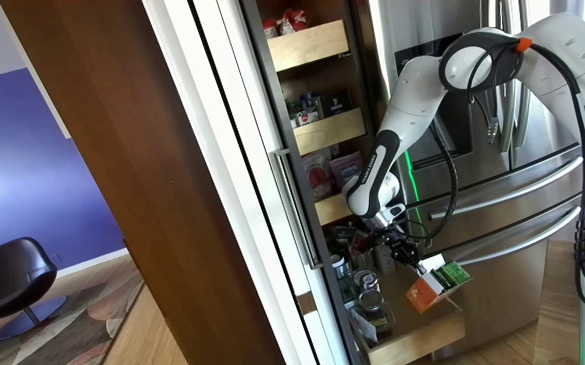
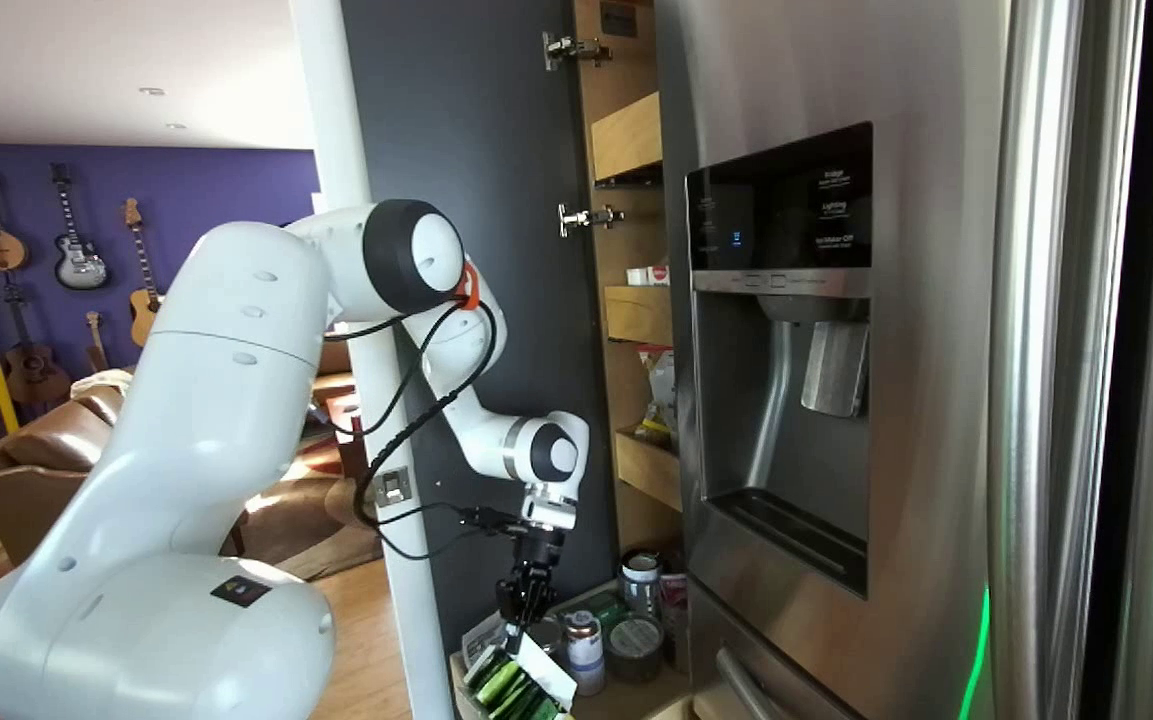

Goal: Move the box in the drawer forward, the place it horizontally

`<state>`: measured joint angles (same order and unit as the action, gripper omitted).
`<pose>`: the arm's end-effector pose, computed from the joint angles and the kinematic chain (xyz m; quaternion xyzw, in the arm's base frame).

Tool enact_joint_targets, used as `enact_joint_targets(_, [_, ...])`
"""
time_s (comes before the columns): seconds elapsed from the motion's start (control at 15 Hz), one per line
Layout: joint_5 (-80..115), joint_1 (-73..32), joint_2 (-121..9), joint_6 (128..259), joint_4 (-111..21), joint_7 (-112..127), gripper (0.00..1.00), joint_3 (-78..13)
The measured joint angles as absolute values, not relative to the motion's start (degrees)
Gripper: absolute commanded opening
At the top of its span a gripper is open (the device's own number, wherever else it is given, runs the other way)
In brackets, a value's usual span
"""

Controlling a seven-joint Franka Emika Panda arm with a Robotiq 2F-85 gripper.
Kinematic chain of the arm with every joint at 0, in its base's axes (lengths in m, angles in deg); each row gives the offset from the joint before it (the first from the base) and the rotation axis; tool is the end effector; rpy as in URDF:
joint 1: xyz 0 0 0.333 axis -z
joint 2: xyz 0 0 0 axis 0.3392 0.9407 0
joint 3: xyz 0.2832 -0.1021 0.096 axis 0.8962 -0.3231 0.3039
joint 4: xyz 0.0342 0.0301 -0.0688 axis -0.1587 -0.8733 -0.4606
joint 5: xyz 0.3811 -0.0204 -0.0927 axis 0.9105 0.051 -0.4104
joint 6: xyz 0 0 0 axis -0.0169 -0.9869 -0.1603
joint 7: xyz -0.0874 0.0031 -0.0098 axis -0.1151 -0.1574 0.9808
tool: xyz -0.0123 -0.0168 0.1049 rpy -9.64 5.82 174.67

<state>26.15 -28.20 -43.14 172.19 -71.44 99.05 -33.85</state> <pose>0.5090 0.0350 0.1488 0.6357 -0.7117 -0.2070 0.2158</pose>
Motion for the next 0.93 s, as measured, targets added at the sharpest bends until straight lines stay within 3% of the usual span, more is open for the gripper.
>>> enact_joint_targets(0.93, [36.39, -24.17, -20.26, 152.07, -45.42, 99.04, 0.0, -32.37])
